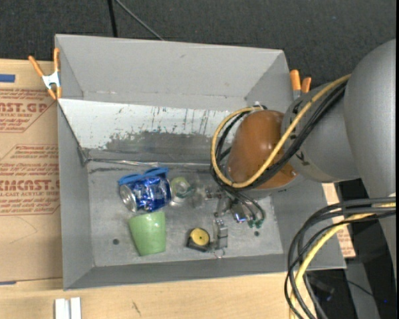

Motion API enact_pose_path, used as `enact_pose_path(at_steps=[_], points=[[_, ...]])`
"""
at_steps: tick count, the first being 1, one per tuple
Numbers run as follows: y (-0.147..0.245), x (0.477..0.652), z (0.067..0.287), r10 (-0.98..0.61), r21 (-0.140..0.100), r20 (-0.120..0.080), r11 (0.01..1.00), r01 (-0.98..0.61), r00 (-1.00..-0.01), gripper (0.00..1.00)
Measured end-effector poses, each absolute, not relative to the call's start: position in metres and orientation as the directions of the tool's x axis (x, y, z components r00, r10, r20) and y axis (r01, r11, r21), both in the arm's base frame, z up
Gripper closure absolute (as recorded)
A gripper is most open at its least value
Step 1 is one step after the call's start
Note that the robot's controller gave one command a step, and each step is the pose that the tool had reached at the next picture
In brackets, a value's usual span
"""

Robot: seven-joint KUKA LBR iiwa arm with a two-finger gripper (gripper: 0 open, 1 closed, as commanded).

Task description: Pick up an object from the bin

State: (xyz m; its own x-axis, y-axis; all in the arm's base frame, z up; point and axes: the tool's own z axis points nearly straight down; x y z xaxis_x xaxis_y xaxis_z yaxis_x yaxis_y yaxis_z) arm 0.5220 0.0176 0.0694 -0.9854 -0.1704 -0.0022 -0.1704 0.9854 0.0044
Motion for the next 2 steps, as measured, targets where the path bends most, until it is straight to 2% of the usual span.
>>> enact_pose_path(at_steps=[1, 2], points=[[0.019, 0.537, 0.07, -0.331, 0.0, -0.002, 0.944, -0.331, -0.944, 0.0], [0.035, 0.485, 0.071, -0.481, -0.005, -0.013, 0.877, -0.481, -0.876, 0.0]])
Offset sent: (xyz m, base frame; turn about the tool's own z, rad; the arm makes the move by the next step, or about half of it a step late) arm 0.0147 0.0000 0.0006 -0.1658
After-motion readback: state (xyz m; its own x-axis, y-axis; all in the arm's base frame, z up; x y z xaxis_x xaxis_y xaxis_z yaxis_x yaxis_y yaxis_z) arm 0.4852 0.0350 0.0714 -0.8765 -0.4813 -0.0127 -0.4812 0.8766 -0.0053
